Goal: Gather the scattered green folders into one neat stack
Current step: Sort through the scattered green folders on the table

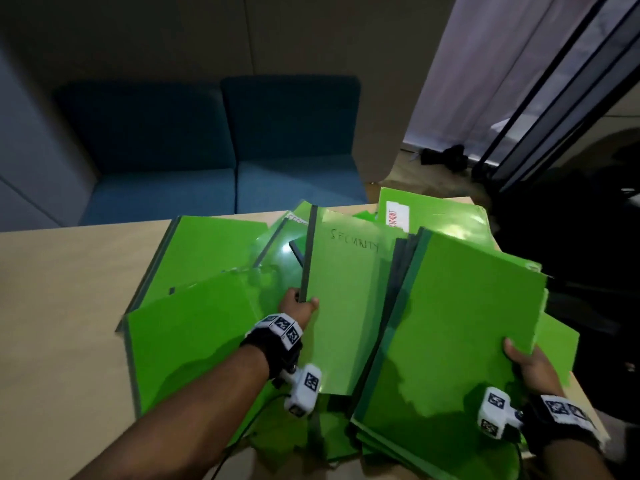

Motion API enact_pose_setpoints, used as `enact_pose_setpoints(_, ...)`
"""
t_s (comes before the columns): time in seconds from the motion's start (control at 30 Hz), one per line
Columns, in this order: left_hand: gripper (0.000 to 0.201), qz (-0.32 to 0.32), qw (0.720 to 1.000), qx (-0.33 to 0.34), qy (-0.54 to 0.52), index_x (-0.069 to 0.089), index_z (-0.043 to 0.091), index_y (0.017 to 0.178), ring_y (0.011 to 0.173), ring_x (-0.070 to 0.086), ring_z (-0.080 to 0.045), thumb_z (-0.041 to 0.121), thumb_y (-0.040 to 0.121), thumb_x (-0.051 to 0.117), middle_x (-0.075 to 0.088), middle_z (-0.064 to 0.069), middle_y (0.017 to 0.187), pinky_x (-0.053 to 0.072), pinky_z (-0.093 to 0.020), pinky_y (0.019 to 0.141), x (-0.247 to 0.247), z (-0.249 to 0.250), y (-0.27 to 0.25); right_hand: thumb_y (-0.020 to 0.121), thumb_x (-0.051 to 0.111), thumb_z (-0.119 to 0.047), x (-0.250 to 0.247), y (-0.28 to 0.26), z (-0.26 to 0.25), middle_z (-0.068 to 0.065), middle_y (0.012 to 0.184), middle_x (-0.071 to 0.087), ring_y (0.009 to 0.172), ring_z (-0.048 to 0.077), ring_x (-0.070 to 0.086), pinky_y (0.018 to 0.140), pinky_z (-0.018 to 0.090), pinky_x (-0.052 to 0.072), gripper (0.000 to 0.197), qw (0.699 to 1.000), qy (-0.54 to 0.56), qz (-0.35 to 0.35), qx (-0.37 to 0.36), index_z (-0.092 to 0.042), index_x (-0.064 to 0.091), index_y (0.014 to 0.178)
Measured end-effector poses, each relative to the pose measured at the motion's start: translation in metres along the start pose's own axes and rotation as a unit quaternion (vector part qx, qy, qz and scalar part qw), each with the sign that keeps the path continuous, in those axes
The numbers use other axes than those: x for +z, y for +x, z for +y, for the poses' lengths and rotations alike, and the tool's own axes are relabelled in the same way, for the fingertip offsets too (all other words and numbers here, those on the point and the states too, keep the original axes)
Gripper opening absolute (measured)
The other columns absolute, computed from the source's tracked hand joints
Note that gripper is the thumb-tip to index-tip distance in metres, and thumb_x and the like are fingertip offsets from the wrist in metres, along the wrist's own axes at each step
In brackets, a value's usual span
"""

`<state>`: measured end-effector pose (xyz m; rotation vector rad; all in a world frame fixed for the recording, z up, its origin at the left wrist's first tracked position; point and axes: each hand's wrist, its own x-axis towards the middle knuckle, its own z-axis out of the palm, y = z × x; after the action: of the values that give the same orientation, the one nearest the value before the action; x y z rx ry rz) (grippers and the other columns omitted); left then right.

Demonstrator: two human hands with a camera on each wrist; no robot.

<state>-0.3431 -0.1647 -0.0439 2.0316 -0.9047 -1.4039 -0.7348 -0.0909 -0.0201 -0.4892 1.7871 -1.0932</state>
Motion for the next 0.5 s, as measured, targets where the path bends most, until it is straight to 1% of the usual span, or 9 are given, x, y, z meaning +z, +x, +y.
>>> enact_pose_setpoints(0.1, 0.03, 0.013, 0.998, 0.009, 0.061, 0.063, 0.005, 0.103, 0.086, 0.06, -0.025, 0.021, 0.081, 0.074, 0.065, -0.012, 0.1, 0.05, -0.031, 0.078, 0.001, 0.016, 0.019, 0.093, 0.061, -0.014, 0.01, 0.013, 0.008, 0.006, 0.092, 0.067, 0.081, 0.024, 0.064, 0.066, 0.033, 0.048, 0.026, 0.999, -0.041, 0.015, 0.012, -0.012, 0.058, 0.118)
enact_pose_setpoints(0.17, 0.025, 0.004, 0.998, 0.016, 0.058, 0.06, 0.007, 0.087, 0.08, 0.058, -0.025, 0.022, 0.078, 0.078, 0.063, -0.01, 0.085, 0.047, -0.031, 0.074, 0.003, 0.025, 0.029, 0.091, 0.063, -0.013, 0.018, 0.024, 0.016, 0.01, 0.098, 0.068, 0.086, 0.028, 0.065, 0.076, 0.039, 0.051, 0.03, 0.998, -0.055, 0.024, 0.018, -0.01, 0.058, 0.121)
enact_pose_setpoints(0.2, 0.029, 0.002, 0.999, 0.013, 0.048, 0.055, 0.008, 0.085, 0.08, 0.056, -0.025, 0.024, 0.078, 0.078, 0.059, -0.007, 0.081, 0.044, -0.03, 0.072, 0.004, 0.028, 0.032, 0.091, 0.064, -0.013, 0.021, 0.031, 0.022, 0.012, 0.104, 0.068, 0.091, 0.031, 0.065, 0.082, 0.043, 0.051, 0.034, 0.998, -0.057, 0.024, 0.015, -0.01, 0.058, 0.124)
enact_pose_setpoints(0.23, 0.034, 0.005, 0.999, 0.005, 0.036, 0.053, 0.008, 0.09, 0.083, 0.055, -0.026, 0.026, 0.077, 0.079, 0.056, -0.006, 0.082, 0.042, -0.031, 0.072, 0.005, 0.031, 0.035, 0.09, 0.064, -0.013, 0.024, 0.033, 0.024, 0.015, 0.11, 0.068, 0.095, 0.033, 0.065, 0.085, 0.045, 0.051, 0.036, 0.998, -0.058, 0.024, 0.016, -0.01, 0.057, 0.125)
enact_pose_setpoints(0.3, 0.05, 0.026, 0.999, -0.008, 0.018, 0.049, 0.007, 0.109, 0.1, 0.057, -0.03, 0.025, 0.075, 0.081, 0.057, -0.01, 0.1, 0.042, -0.034, 0.08, 0.005, 0.035, 0.036, 0.09, 0.065, -0.012, 0.028, 0.037, 0.032, 0.017, 0.114, 0.067, 0.097, 0.033, 0.065, 0.083, 0.043, 0.052, 0.038, 0.998, -0.062, 0.024, 0.012, -0.009, 0.056, 0.126)
enact_pose_setpoints(0.37, 0.073, 0.034, 0.999, -0.015, 0.005, 0.043, 0.003, 0.13, 0.12, 0.052, -0.033, 0.022, 0.072, 0.084, 0.055, -0.016, 0.126, 0.042, -0.039, 0.096, 0.004, 0.04, 0.037, 0.088, 0.068, -0.016, 0.032, 0.038, 0.04, 0.017, 0.119, 0.065, 0.101, 0.034, 0.064, 0.088, 0.048, 0.052, 0.043, 0.997, -0.067, 0.031, 0.023, -0.009, 0.054, 0.129)
enact_pose_setpoints(0.4, 0.085, 0.028, 0.999, -0.018, 0.005, 0.037, 0.002, 0.14, 0.128, 0.047, -0.033, 0.022, 0.072, 0.084, 0.048, -0.017, 0.139, 0.039, -0.041, 0.104, 0.002, 0.042, 0.039, 0.087, 0.069, -0.018, 0.033, 0.041, 0.044, 0.017, 0.122, 0.065, 0.104, 0.035, 0.064, 0.092, 0.053, 0.05, 0.046, 0.996, -0.073, 0.034, 0.03, -0.009, 0.053, 0.13)
enact_pose_setpoints(0.43, 0.093, 0.014, 0.999, -0.025, 0.018, 0.031, 0.002, 0.146, 0.132, 0.043, -0.034, 0.025, 0.073, 0.083, 0.042, -0.018, 0.147, 0.035, -0.042, 0.107, 0.001, 0.045, 0.039, 0.087, 0.069, -0.019, 0.034, 0.039, 0.045, 0.017, 0.124, 0.064, 0.106, 0.036, 0.064, 0.095, 0.055, 0.049, 0.047, 0.996, -0.08, 0.037, 0.035, -0.01, 0.053, 0.13)
enact_pose_setpoints(0.5, 0.091, -0.013, 0.998, -0.036, 0.045, 0.031, 0.002, 0.147, 0.133, 0.043, -0.034, 0.033, 0.076, 0.08, 0.041, -0.017, 0.148, 0.036, -0.042, 0.106, -0.001, 0.051, 0.04, 0.088, 0.069, -0.021, 0.036, 0.041, 0.047, 0.016, 0.125, 0.063, 0.108, 0.037, 0.062, 0.097, 0.057, 0.047, 0.048, 0.995, -0.085, 0.04, 0.042, -0.011, 0.051, 0.132)
